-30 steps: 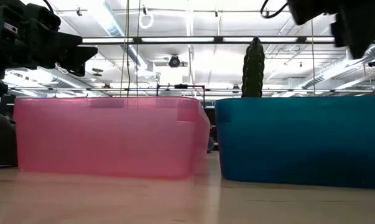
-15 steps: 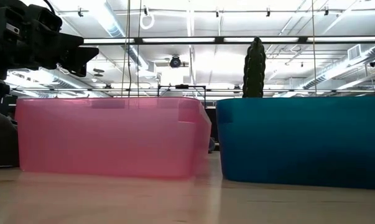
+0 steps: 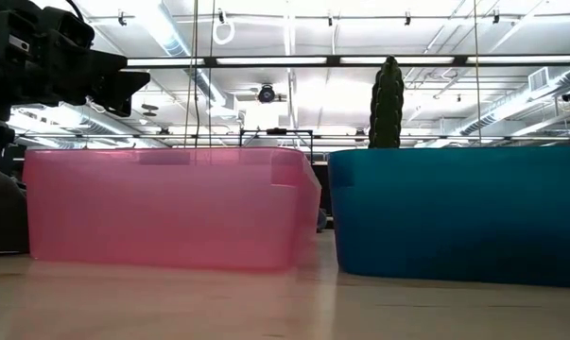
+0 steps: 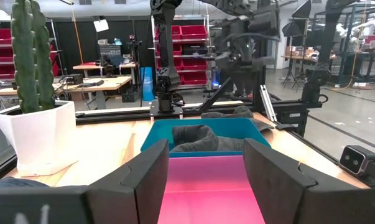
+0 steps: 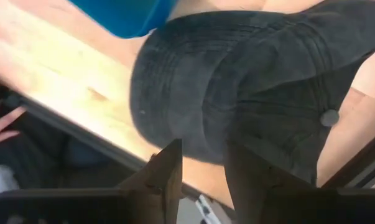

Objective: Pick & Place hat
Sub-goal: Put the right black cap into the blue bin

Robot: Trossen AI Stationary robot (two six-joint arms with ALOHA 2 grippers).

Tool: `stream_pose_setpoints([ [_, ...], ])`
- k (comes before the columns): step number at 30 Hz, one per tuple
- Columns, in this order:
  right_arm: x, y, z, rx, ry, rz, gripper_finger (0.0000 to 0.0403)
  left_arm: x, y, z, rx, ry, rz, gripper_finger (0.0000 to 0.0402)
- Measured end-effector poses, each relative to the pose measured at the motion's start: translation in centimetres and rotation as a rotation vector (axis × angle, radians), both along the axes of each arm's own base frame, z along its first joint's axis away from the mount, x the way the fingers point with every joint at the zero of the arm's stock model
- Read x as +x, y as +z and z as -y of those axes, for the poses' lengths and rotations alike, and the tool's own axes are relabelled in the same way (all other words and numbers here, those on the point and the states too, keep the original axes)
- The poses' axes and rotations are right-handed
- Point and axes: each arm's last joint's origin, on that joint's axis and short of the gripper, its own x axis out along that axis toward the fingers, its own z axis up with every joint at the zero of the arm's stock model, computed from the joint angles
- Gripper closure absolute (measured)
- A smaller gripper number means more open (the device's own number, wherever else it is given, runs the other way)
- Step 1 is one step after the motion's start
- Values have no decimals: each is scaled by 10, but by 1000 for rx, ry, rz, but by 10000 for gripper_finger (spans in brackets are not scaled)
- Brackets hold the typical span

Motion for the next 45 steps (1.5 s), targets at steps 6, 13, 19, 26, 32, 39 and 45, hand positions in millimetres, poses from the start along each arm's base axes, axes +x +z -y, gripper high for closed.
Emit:
stream_pose_setpoints([
  [6, 10, -21, -13, -16, -9, -23, 284, 0, 0, 0, 0, 0, 0, 190],
  [13, 15, -48, -21, -82, -19, -110, 284, 0, 0, 0, 0, 0, 0, 190],
  [19, 16, -58, -22, -122, -14, -142, 284, 0, 0, 0, 0, 0, 1, 190],
  [26, 15, -58, -22, -123, 1, -139, 284, 0, 0, 0, 0, 0, 1, 190],
  [32, 11, -77, -19, -98, 1, -122, 286, 0, 0, 0, 0, 0, 0, 190],
  [39, 9, -85, -16, -89, 17, -111, 375, 0, 0, 0, 0, 0, 0, 190],
  [45, 8, -71, -15, -82, 79, -95, 396, 0, 0, 0, 0, 0, 1, 190],
])
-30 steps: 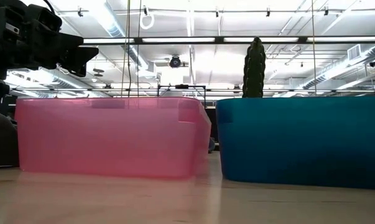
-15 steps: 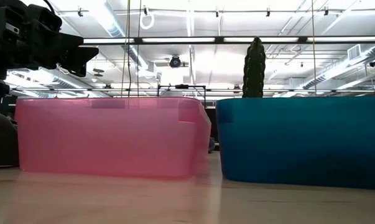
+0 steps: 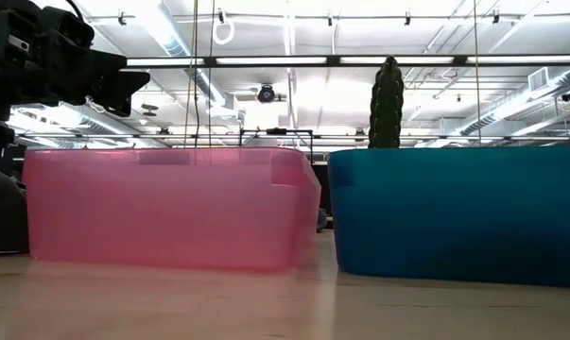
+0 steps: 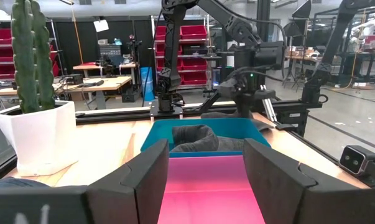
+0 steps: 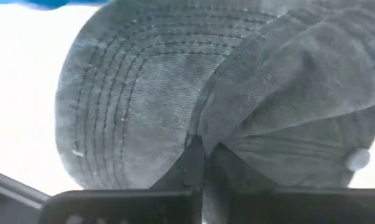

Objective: Pick & Place hat
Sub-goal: Put the right black cap into the blue bin

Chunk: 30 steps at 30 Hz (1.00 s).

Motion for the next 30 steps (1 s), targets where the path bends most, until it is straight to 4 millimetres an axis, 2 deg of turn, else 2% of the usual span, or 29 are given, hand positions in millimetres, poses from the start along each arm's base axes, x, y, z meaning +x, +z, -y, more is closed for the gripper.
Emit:
stream_pose_setpoints([
  [4, 1, 22, -1, -24, 59, -13, 398, 0, 0, 0, 0, 0, 0, 190],
  [9, 1, 62, -1, -88, 153, -48, 400, 0, 0, 0, 0, 0, 0, 190],
  [15, 8, 105, 4, -217, 357, 47, 401, 0, 0, 0, 0, 0, 0, 190],
  [20, 24, 111, 16, -278, 645, 73, 402, 0, 0, 0, 0, 0, 0, 190],
  [25, 50, 111, 42, -304, 729, 45, 402, 0, 0, 0, 0, 0, 0, 190],
  [30, 78, 112, 68, -329, 831, 90, 403, 0, 0, 0, 0, 0, -1, 190],
])
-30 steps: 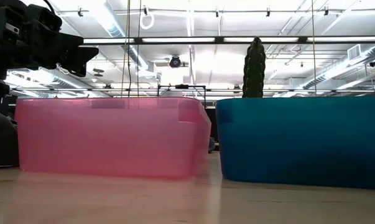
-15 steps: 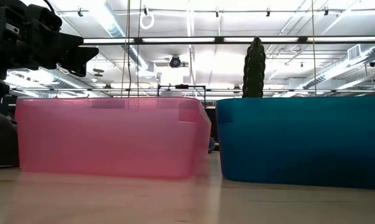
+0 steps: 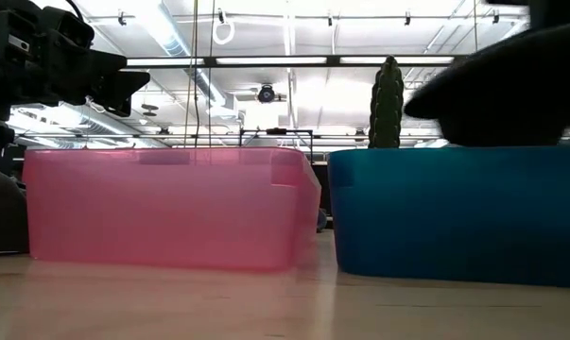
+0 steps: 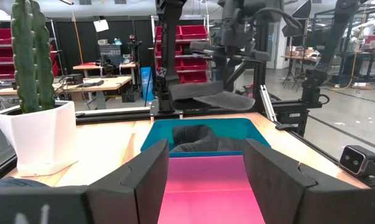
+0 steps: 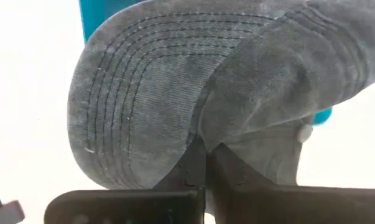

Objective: Pick & Place hat
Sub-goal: Put the right black cap into the blue bin

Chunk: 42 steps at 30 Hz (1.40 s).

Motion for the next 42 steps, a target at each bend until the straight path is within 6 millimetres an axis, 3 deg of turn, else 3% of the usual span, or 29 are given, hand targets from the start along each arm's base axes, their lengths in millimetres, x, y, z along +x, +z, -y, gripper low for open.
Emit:
stream_pose_setpoints([
  [9, 31, 1, 34, 16, 93, 44, 403, 0, 0, 0, 0, 0, 0, 190],
  [22, 42, -1, 35, 11, 252, 105, 403, 0, 0, 0, 0, 0, 0, 190],
  [31, 36, -46, 40, 88, 245, 19, 403, 0, 0, 0, 0, 0, 0, 190],
  [42, 39, -94, 67, 213, 195, 39, 403, 0, 0, 0, 0, 0, 0, 190],
])
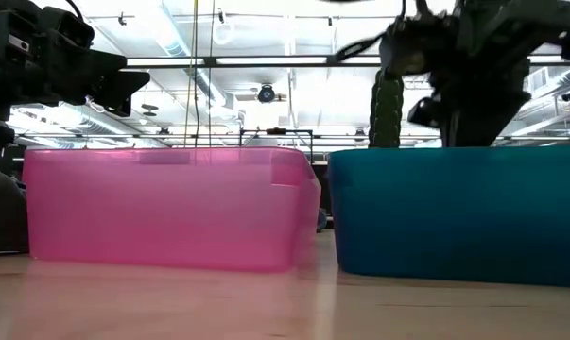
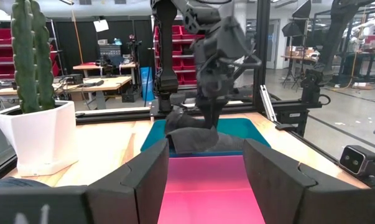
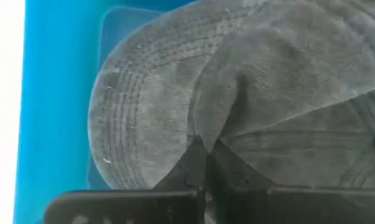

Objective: Pick & Place hat
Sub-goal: Put the right black cap into the blue bin

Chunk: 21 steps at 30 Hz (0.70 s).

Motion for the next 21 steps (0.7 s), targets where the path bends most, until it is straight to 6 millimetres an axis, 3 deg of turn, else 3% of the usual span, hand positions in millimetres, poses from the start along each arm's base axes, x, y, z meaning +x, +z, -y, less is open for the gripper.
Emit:
stream_pose_setpoints([
  [12, 1, -4, 7, 71, -15, -15, 370, 0, 0, 0, 0, 0, 0, 190],
  [21, 10, 30, 3, 120, 24, 47, 282, 0, 0, 0, 0, 0, 0, 190],
])
